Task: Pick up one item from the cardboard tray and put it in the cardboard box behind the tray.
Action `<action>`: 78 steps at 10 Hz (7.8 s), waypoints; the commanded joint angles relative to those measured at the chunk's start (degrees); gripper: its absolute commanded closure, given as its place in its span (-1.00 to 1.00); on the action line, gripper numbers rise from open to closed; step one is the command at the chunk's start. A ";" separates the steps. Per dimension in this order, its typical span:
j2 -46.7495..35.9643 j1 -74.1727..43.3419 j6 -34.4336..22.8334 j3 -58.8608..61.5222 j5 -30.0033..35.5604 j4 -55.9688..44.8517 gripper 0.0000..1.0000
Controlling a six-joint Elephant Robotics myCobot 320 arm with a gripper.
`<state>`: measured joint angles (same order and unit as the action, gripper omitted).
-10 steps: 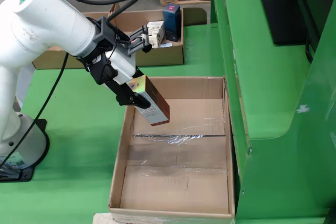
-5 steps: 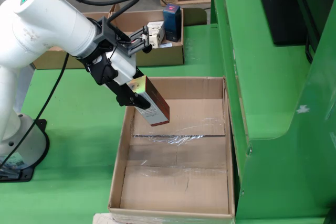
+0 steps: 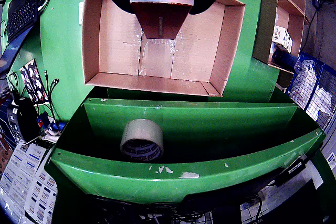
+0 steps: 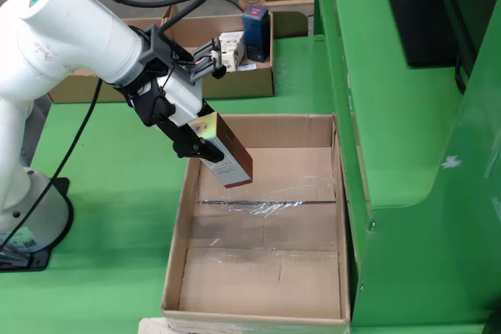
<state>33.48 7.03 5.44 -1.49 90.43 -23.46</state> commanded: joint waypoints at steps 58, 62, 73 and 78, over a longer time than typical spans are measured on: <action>1.74 33.59 -4.12 1.49 -0.61 7.09 1.00; 3.78 35.64 -9.27 1.49 3.40 7.81 1.00; 3.19 35.96 -10.60 1.49 4.06 6.78 1.00; 3.19 35.96 -10.60 1.49 4.06 6.78 1.00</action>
<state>38.75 42.71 -4.74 -1.49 94.04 -17.31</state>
